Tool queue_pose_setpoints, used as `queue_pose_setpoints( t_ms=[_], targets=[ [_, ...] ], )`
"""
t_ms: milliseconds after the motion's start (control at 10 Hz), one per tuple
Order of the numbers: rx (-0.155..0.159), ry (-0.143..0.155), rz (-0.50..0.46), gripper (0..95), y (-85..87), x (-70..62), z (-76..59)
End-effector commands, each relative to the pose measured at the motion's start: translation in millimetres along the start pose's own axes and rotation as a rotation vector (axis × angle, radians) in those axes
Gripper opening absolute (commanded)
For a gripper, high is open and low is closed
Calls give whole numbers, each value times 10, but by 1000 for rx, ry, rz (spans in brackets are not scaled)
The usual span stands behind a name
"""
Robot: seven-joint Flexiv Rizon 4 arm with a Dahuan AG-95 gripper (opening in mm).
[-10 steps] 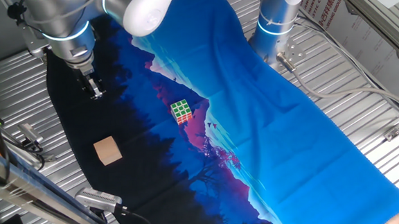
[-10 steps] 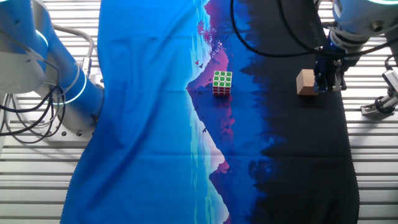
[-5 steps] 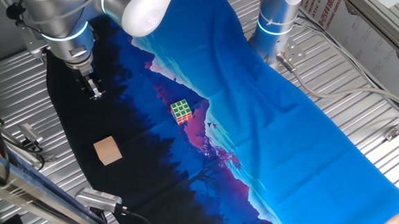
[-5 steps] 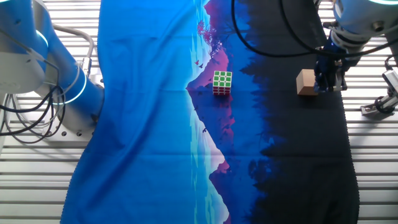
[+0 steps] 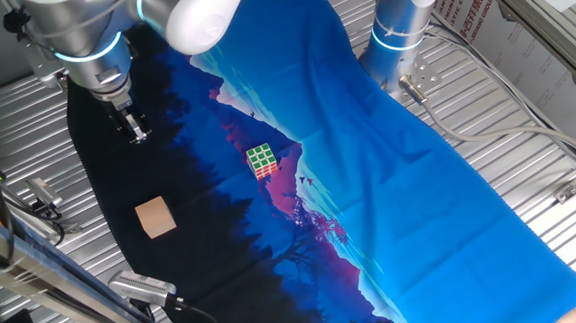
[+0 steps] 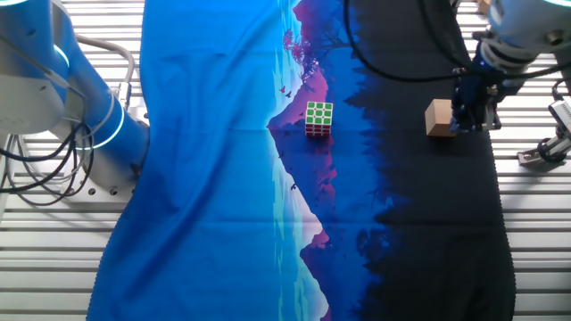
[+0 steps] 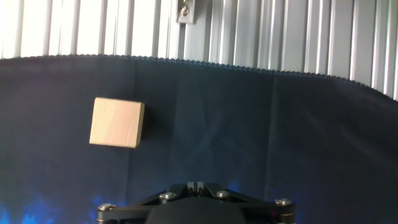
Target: Pick up one small block
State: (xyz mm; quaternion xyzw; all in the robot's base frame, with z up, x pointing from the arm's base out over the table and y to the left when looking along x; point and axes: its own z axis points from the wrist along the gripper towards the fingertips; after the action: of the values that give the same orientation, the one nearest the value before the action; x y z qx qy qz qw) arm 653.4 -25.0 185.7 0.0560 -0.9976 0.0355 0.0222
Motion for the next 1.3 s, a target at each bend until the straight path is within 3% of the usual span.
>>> queue_pose_setpoints(
  t_ms=[100,900,1300],
  targets=[
    [-9,-8,-40,0,0,6,7],
    [-38,-10,19,0,0,6,7],
    [-46,-12,-13,0,0,6,7]
  ],
)
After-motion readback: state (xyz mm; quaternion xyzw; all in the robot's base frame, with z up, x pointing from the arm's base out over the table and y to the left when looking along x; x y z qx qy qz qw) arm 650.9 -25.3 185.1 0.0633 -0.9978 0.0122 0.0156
